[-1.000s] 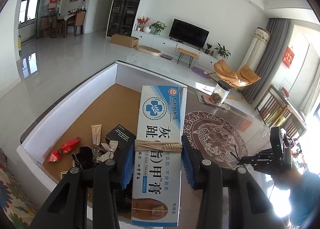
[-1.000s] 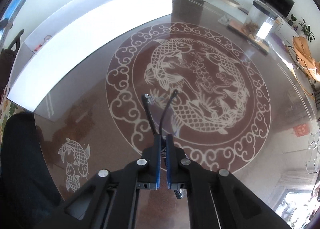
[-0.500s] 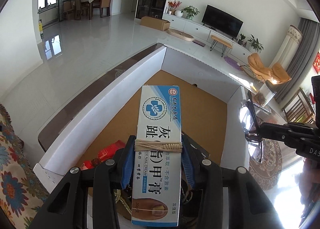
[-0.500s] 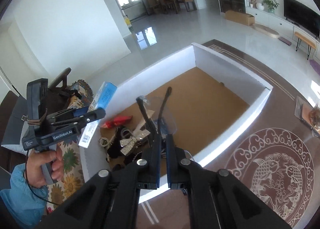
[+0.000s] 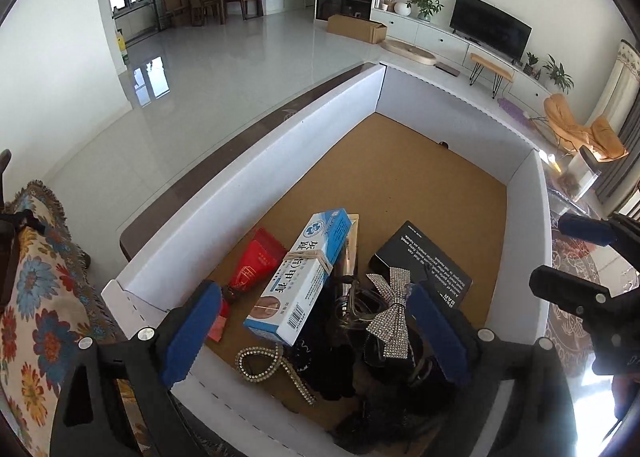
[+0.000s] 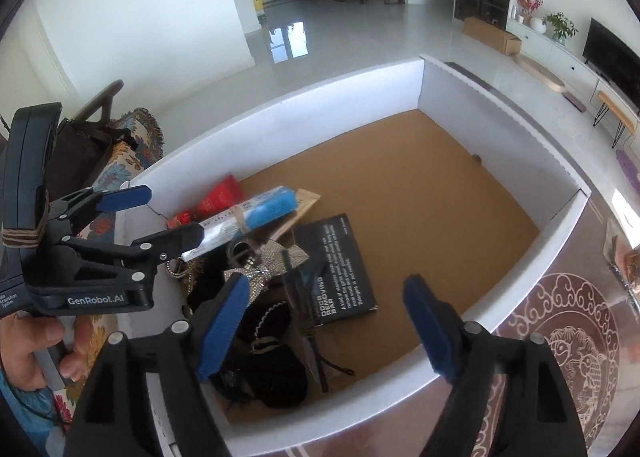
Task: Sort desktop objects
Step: 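Release the box and glasses into the bin with both grippers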
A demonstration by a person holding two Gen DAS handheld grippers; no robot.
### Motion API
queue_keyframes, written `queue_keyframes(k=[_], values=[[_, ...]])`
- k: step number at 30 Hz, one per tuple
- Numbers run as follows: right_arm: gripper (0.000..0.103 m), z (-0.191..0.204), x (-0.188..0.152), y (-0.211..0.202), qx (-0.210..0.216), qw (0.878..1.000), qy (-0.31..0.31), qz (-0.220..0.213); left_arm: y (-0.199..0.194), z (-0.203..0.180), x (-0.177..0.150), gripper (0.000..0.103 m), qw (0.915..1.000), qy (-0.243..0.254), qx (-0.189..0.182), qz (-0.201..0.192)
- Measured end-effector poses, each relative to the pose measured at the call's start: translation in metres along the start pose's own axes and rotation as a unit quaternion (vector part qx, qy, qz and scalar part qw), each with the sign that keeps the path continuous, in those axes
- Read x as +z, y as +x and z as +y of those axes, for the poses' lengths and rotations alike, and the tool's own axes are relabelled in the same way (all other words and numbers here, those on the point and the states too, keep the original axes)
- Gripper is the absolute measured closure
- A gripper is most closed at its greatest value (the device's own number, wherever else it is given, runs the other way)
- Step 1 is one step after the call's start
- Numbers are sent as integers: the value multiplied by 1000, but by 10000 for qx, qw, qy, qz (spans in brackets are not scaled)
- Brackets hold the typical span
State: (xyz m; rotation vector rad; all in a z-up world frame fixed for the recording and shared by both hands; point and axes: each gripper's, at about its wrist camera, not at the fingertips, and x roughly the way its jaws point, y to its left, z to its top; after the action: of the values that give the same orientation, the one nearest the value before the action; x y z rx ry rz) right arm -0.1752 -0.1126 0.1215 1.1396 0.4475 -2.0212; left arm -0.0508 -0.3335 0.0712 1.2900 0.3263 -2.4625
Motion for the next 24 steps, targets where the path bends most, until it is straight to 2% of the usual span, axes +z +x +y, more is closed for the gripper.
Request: queue_keyframes(k=[2, 4, 7, 11, 19, 21, 24], values=[[10, -9, 0, -16, -238, 9996, -91, -94, -9, -3, 0, 0, 9999, -104, 88, -93], [9, -18, 0, -27, -432, 9989, -160, -111, -20, -6, -3, 0, 9994, -180, 175, -257], [9, -27, -3, -35, -605, 9979, -214, -11, -37, -14, -7, 0, 9974, -236, 500, -467], [9, -26, -10, -38, -602, 9978, -259, 4, -52, -21, -10, 0, 9949, -357, 739, -595], [9, -12, -17, -26, -567, 9971, -513, 34, -81, -26, -16, 0, 9896, -471, 991, -935], [9, -9, -17, -22, -576, 9967, -570, 45, -82, -26, -15, 0, 9873, -595, 1149, -924], [9, -9, -17, -16, -574, 9966, -591, 76, -78, -24, -14, 0, 9874, -772, 1141, -779]])
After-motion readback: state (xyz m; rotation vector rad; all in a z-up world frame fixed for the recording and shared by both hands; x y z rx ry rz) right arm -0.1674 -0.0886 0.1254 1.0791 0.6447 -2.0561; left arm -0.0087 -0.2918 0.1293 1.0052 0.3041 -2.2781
